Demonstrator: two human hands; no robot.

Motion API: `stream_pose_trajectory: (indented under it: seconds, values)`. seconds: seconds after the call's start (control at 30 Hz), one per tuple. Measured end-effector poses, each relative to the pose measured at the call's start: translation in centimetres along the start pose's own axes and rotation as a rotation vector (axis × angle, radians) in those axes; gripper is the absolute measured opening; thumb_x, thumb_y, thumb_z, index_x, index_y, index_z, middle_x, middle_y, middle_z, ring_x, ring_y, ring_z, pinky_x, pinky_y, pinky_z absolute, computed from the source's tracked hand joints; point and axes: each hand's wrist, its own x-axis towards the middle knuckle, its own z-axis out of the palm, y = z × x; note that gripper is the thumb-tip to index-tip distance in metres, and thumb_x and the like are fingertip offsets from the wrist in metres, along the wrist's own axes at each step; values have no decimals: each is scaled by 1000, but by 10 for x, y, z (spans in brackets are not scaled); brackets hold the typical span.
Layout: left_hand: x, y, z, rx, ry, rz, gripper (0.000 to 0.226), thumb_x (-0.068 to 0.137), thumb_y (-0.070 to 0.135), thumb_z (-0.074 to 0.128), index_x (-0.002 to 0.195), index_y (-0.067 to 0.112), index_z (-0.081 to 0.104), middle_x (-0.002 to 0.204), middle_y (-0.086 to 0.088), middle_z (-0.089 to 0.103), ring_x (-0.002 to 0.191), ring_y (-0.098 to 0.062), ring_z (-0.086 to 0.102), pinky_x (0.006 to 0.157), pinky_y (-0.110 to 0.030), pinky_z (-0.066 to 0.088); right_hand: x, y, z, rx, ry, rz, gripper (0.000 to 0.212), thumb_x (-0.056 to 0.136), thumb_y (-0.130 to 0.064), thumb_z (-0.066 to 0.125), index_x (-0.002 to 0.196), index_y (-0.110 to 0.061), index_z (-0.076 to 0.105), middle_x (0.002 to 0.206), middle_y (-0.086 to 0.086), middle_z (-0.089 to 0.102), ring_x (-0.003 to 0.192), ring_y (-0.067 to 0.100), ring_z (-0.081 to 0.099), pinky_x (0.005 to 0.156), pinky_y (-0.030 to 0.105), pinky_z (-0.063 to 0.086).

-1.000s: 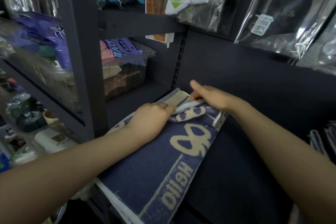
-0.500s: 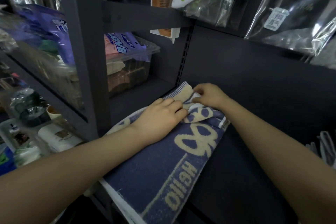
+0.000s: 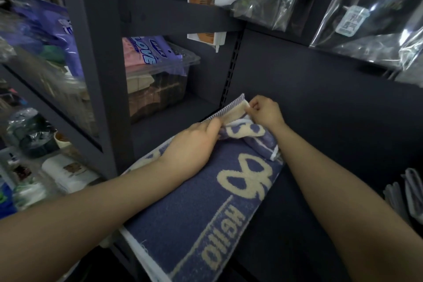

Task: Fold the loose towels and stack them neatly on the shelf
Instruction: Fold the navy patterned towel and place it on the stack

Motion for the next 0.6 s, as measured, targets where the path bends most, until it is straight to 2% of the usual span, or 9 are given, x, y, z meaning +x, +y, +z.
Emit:
stream_pose_trajectory:
  seconds: [0.1, 0.17, 0.23, 0.3, 0.33, 0.4, 0.47, 0.53, 0.6]
  values:
    - [6, -7, 4, -187, 24, -174, 27, 95, 13, 42, 121, 11, 39, 123, -14, 51, 102, -34, 54, 77, -36, 39, -6, -12, -18, 408, -112, 56, 26, 96, -25, 49, 113, -7, 54, 111, 10, 61, 101, 25, 61, 91, 38, 47]
    - [9, -9, 5, -198, 62, -222, 19, 93, 10, 43, 112, 11, 42, 119, -13, 47, 103, -32, 49, 76, -33, 32, -16, -22, -41, 553, -253, -5, 41, 96, -43, 39, 119, -12, 54, 119, 5, 60, 110, 16, 58, 95, 29, 43]
    - [11, -11, 5, -56, 119, -251, 17, 91, 12, 47, 107, 10, 47, 116, -12, 44, 104, -30, 41, 76, -31, 23, -30, -31, -61, 364, -456, -163, 58, 81, -65, 48, 122, -24, 52, 125, -9, 56, 113, 1, 52, 97, 19, 37]
    - [12, -11, 3, 57, 146, -271, 16, 91, 16, 48, 106, 11, 49, 113, -12, 46, 103, -30, 41, 75, -32, 22, -47, -43, -70, -117, -610, -330, 90, 57, -75, 61, 132, -31, 42, 127, -20, 42, 116, -2, 41, 96, 20, 33]
    - [12, -10, 1, 28, 130, -277, 13, 92, 17, 47, 103, 12, 47, 110, -12, 49, 100, -30, 45, 74, -33, 25, -54, -48, -67, -367, -634, -378, 93, 53, -74, 65, 132, -31, 41, 125, -21, 42, 114, 1, 40, 95, 22, 34]
    - [12, -8, -5, -106, 68, -293, 10, 92, 18, 48, 96, 14, 40, 102, -12, 55, 89, -32, 53, 66, -35, 32, -62, -56, -53, -675, -579, -476, 61, 64, -58, 71, 114, -29, 50, 115, -12, 53, 107, 13, 51, 87, 32, 42]
    - [10, -5, -14, -152, 35, -252, 18, 91, 22, 50, 94, 14, 34, 99, -12, 56, 84, -32, 54, 61, -33, 32, -60, -63, -48, -758, -410, -542, 15, 75, -32, 61, 82, -28, 48, 95, -3, 56, 97, 25, 56, 72, 32, 41]
    - [5, -3, -19, -70, -8, -129, 23, 90, 28, 53, 99, 12, 39, 104, -12, 55, 91, -32, 55, 64, -33, 34, -47, -67, -52, -755, -210, -497, 8, 80, -18, 51, 80, -26, 50, 95, 6, 59, 95, 31, 57, 69, 33, 38]
    - [-3, -3, -20, 94, -116, -16, 36, 89, 45, 49, 103, 12, 44, 112, -10, 55, 100, -28, 53, 70, -33, 36, -32, -69, -50, -799, -12, -421, 23, 86, -11, 46, 105, -17, 57, 115, 13, 57, 107, 33, 52, 80, 37, 38]
